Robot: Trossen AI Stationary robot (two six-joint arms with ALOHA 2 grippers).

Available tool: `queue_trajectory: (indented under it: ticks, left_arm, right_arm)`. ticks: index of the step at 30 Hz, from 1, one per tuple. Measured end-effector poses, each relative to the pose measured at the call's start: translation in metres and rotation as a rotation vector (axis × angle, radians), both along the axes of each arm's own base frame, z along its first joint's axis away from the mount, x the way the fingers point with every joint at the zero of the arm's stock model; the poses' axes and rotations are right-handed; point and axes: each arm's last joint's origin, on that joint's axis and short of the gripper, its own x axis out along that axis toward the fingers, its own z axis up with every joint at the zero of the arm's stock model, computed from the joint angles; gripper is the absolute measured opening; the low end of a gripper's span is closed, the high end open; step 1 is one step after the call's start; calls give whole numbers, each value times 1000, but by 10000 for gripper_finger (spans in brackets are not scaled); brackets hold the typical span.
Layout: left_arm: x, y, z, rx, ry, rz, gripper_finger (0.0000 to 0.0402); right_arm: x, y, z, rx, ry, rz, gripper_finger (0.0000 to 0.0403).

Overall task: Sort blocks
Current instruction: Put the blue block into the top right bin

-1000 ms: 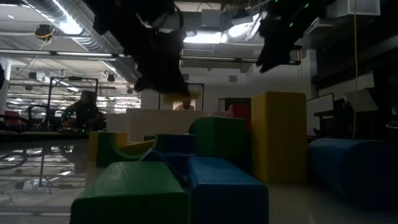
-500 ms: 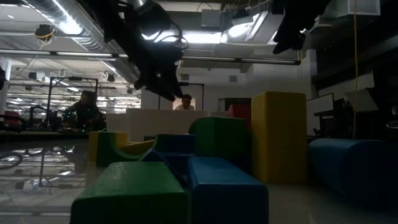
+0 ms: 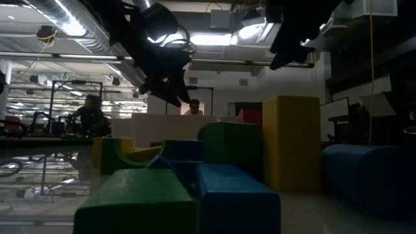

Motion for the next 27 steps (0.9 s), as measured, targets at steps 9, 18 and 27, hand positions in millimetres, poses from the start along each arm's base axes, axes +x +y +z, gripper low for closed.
queue_trajectory:
  ticks: [9,18,27]
  left_arm:
    - [1,-2,0,-2,10,-78,178]
    - [1,-2,0,60,51,-146,178]
    - [1,-2,0,63,53,-150,178]
  right_arm:
    - [33,32,-54,355,240,-430,243]
    - [53,63,-91,444,288,-604,243]
    - [63,69,-113,428,286,-695,243]
